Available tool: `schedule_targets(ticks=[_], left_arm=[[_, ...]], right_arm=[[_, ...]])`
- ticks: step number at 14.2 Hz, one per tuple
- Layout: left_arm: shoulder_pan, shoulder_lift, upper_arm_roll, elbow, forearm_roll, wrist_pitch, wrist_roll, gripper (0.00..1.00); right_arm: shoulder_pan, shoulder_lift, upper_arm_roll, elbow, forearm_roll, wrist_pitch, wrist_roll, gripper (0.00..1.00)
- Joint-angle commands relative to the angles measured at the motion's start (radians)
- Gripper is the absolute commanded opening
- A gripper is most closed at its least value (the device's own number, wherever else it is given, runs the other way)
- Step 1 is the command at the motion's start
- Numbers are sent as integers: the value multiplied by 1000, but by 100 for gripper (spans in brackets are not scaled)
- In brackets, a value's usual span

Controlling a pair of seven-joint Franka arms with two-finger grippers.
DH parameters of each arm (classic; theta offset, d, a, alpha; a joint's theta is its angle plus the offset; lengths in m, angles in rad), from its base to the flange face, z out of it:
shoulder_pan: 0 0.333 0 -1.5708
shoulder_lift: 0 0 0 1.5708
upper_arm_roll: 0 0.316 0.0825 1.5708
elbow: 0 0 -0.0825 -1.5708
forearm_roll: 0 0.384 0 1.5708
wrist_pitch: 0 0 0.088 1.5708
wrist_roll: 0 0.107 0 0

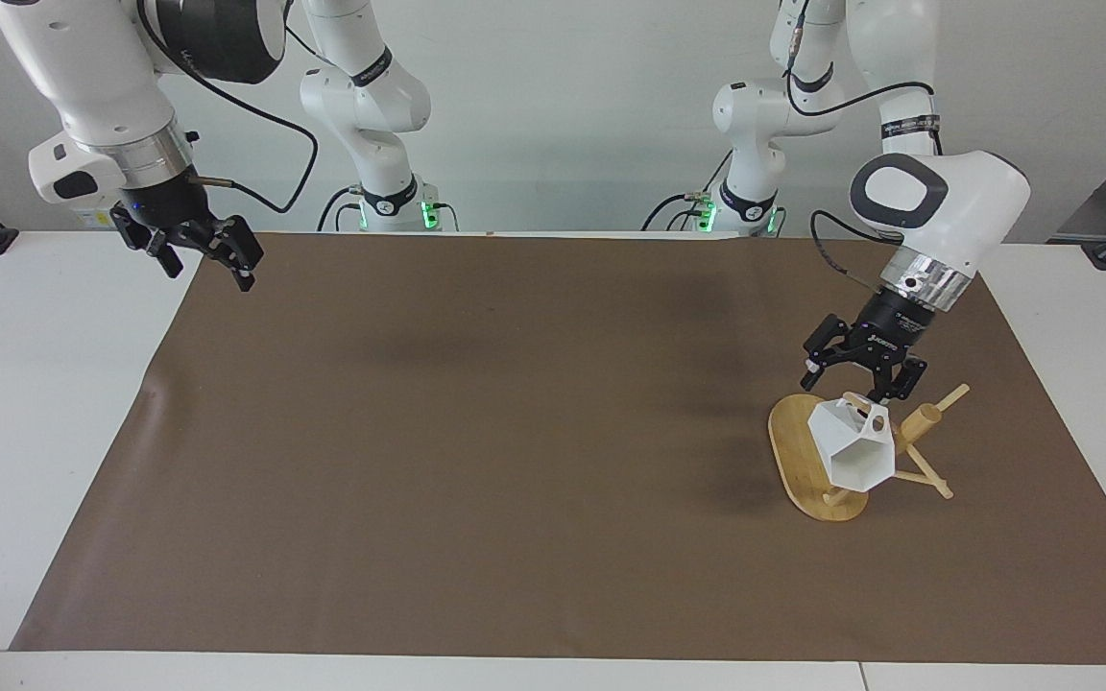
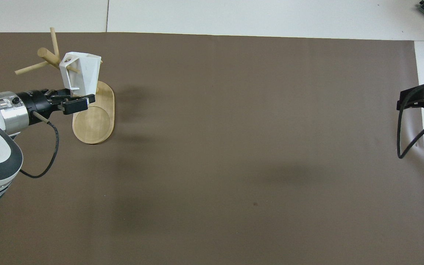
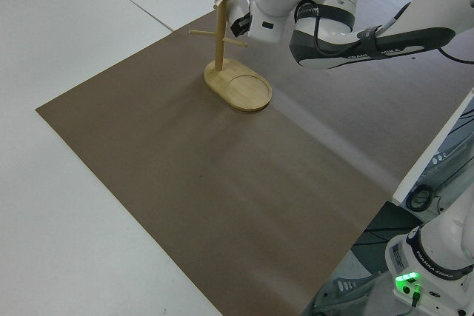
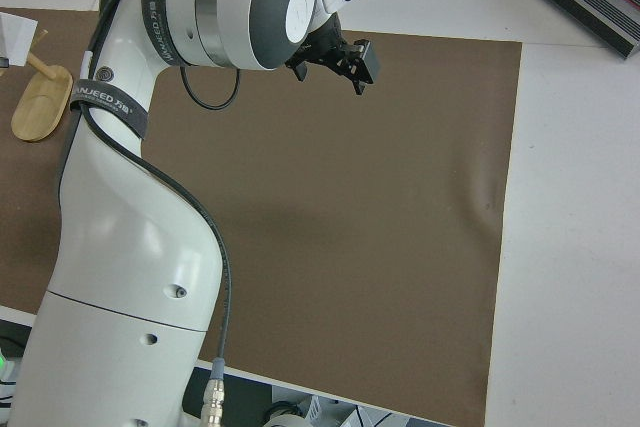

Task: Hang cup on rack
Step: 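Lower the cup onto the wooden peg with the left gripper, then open the left gripper and pull it back from the cup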

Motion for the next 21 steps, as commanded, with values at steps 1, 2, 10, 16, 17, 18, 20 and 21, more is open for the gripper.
schedule_targets(ticks=[1,2,10,16,17,18,20,21], left_arm=[[36,-34,3,22,119,-126,-19,100],[51,-54,3,25,159,-149,-19,100],[99,-148,1,112,465,-382,113,100],[143,-134,1,207,488,-515,657,100],[145,-127,1,235,524,-549,752,100],[139,-125,0,254,555,-574,858,100],[135,-124,1,278,577,-582,1054,100],[131,-124,0,292,596,-591,1163,100]], right_arm=[[0,-8,12,-5,-15,10,-5,100],[0,-8,16,-7,-13,10,-7,100],[33,-8,38,-7,-8,8,11,100],[47,-8,-37,-21,-8,33,-8,100],[65,-9,-66,-30,-8,53,-13,100],[73,-17,-89,-43,-8,68,-30,100],[73,-29,-96,-73,-8,87,-48,100],[73,-31,-96,-74,-8,85,-47,100]])
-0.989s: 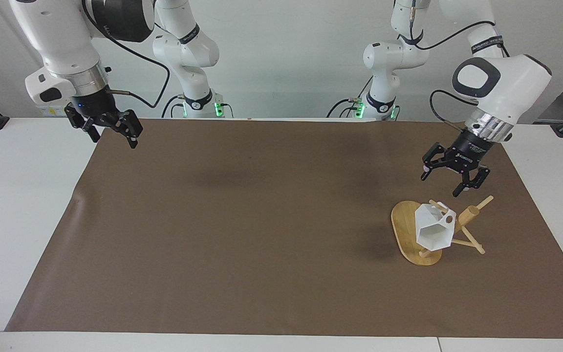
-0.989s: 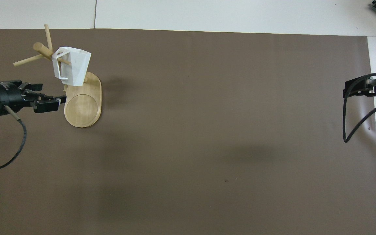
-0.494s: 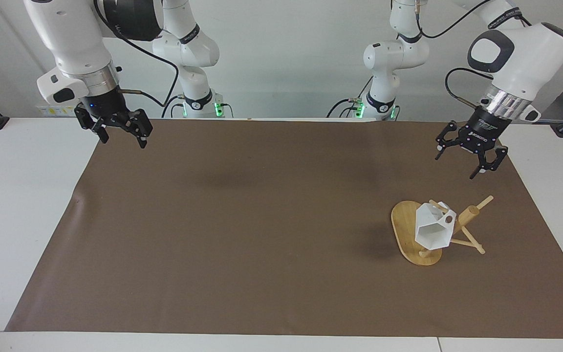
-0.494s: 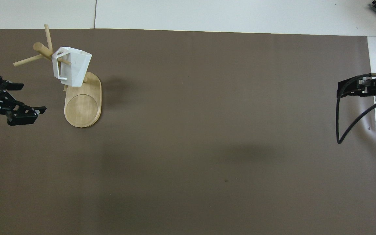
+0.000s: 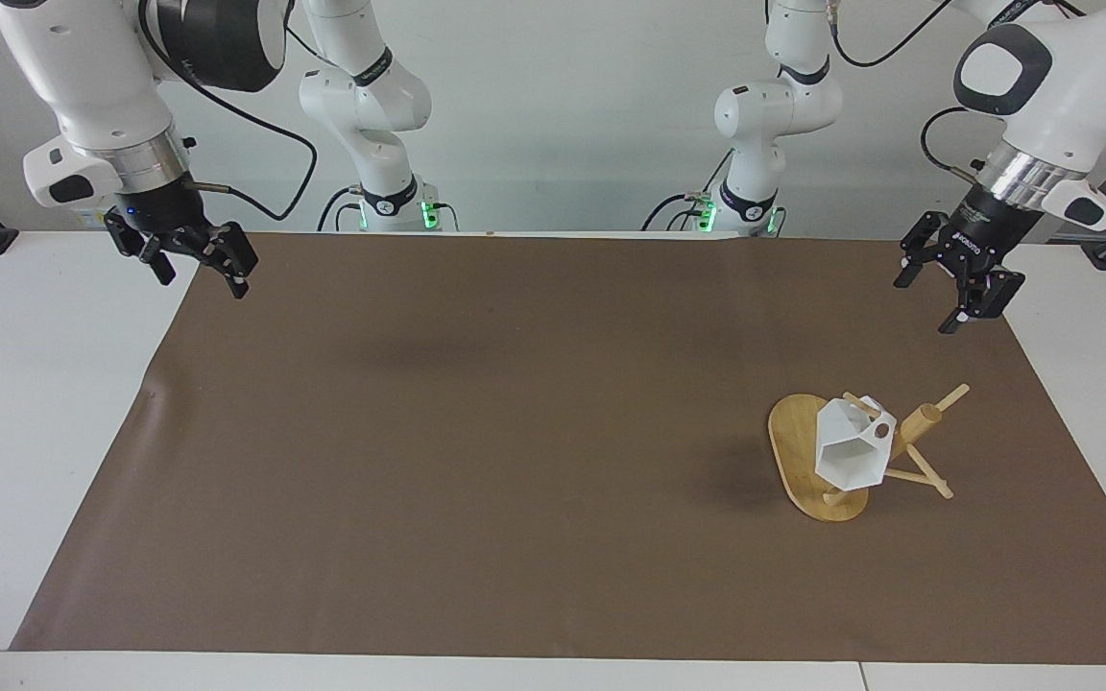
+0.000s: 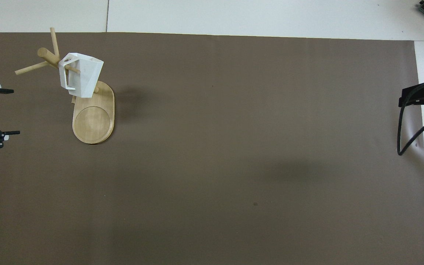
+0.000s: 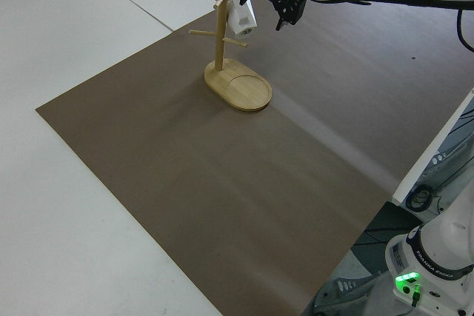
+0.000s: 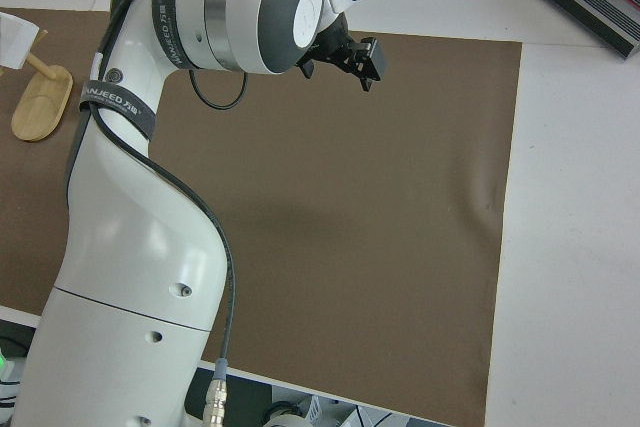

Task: Hang cup on rack
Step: 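Open the left gripper and pull it back from the cup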

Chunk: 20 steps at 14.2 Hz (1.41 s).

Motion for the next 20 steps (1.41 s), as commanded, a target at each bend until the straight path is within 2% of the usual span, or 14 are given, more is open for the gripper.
schedule_targets(ticks=[1,7,10,13,15,18,20], left_arm=[[-4,22,-6,71,74,-57,274,100],[-30,27,-10,123,170,-121,722,100],[-65,83,6,199,171,-190,991,100],[-103,128,1,314,238,-325,1144,100],[-128,116,-2,325,251,-361,1210,100],[-105,74,-28,325,271,-431,1262,100],[-96,74,-34,326,279,-439,1329,100]], right_arm=[[12,-31,-12,-46,-7,26,-16,100],[10,-30,-12,-31,27,-54,-18,100],[10,-30,-12,4,27,-102,-18,100],[10,-31,-12,27,27,-116,-18,100],[10,-31,-12,40,27,-125,-18,100],[10,-33,-12,35,27,-117,-10,100],[10,-34,-13,30,27,-116,-10,100]])
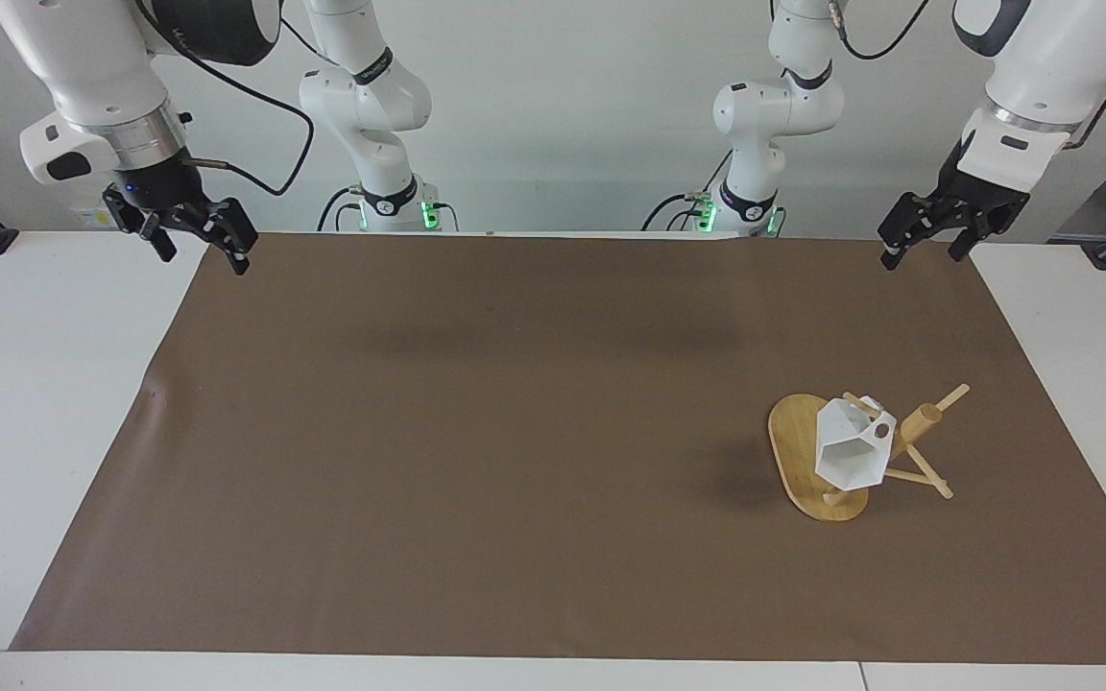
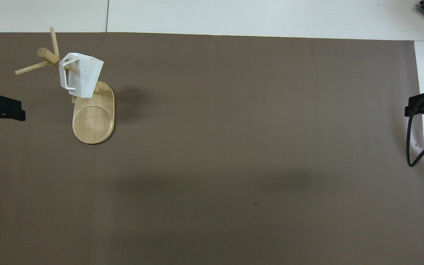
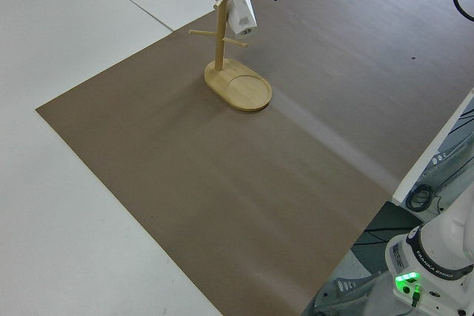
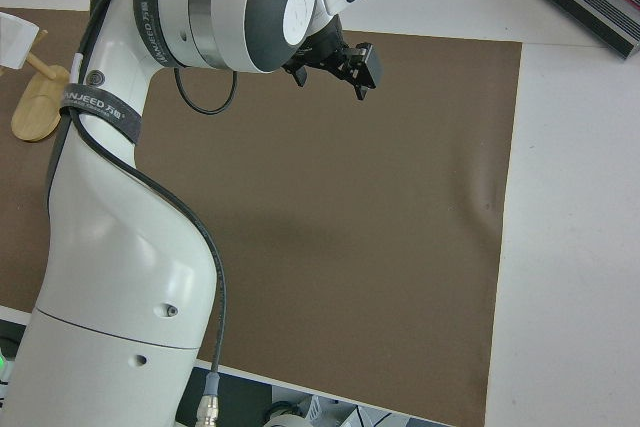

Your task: Hang cup on rack

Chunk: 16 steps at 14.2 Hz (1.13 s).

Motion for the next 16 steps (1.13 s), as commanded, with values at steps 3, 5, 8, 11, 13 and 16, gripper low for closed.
schedule_targets(ticks=[3,5,8,11,13,16], left_arm=[[12,-48,-25,-61,13,0,61,100],[7,-56,-24,-79,5,23,66,100],[1,-60,-25,-86,5,18,70,100],[1,-59,-25,-84,-3,20,63,100],[1,-59,-25,-83,-19,14,63,100],[4,-59,-24,-80,-30,21,64,100]], right_arm=[[5,-8,-11,1,19,-12,-8,100],[5,-8,-10,0,19,-12,-9,100],[5,-12,-11,-5,19,-12,-9,100],[5,-14,-10,-7,19,-14,-11,100],[5,-14,-8,-7,19,-15,-11,100],[5,-14,-8,-7,19,-15,-11,100]])
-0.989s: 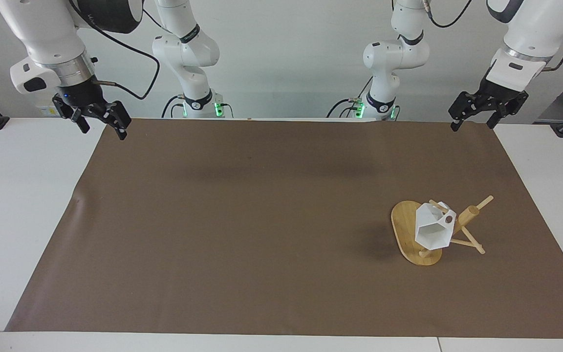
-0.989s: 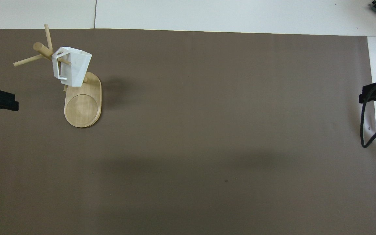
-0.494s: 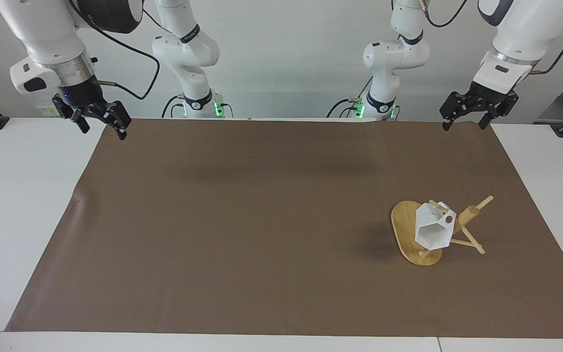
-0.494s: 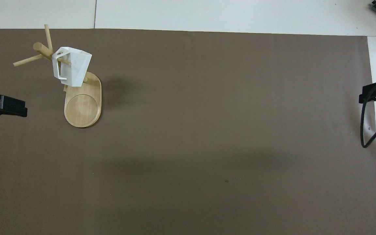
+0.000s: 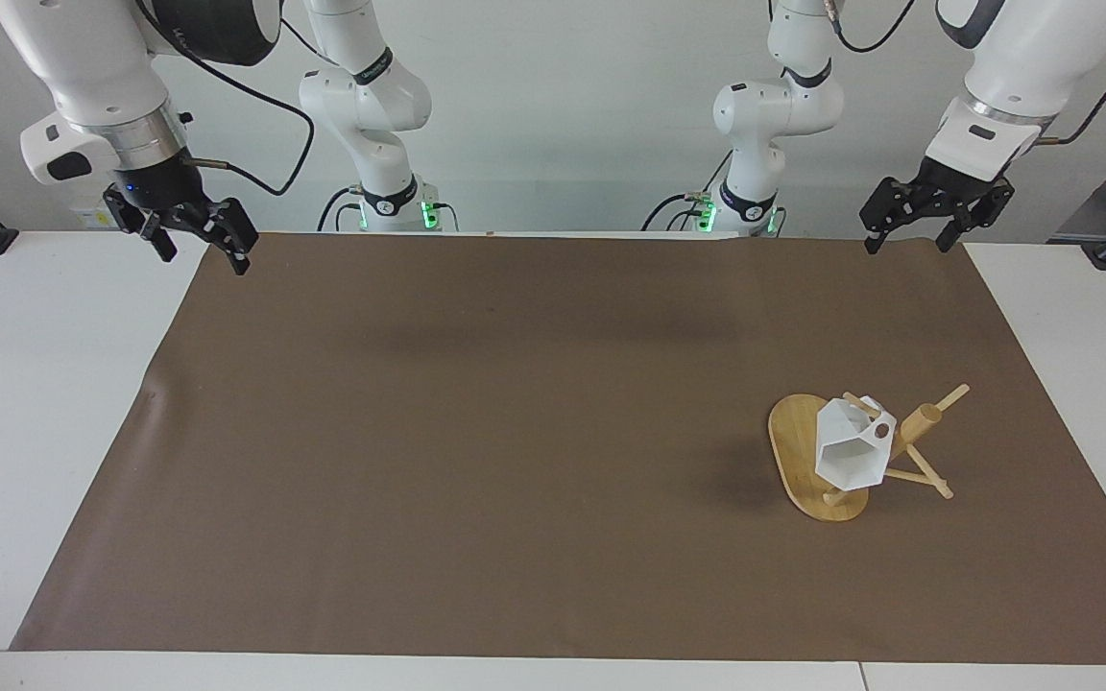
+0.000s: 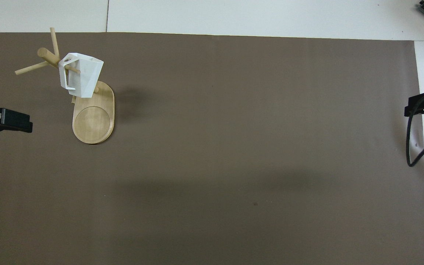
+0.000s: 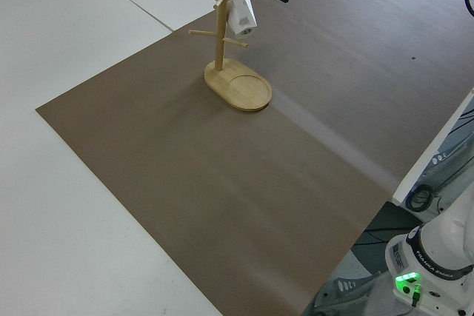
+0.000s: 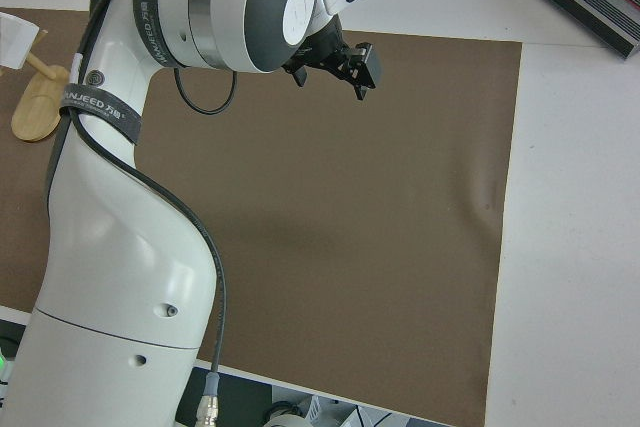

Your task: Hang cup on rack

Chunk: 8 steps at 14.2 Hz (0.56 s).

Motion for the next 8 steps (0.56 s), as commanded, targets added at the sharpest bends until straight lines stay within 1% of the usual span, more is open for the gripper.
schedule_targets(ticks=[1,8], left_arm=[[4,-28,3,-32,-16,25,17,100],[7,-28,5,-38,-15,28,21,100]], right_arm=[[4,-14,-8,-7,19,-15,-11,100],[6,-14,-4,-7,19,-12,-17,100]])
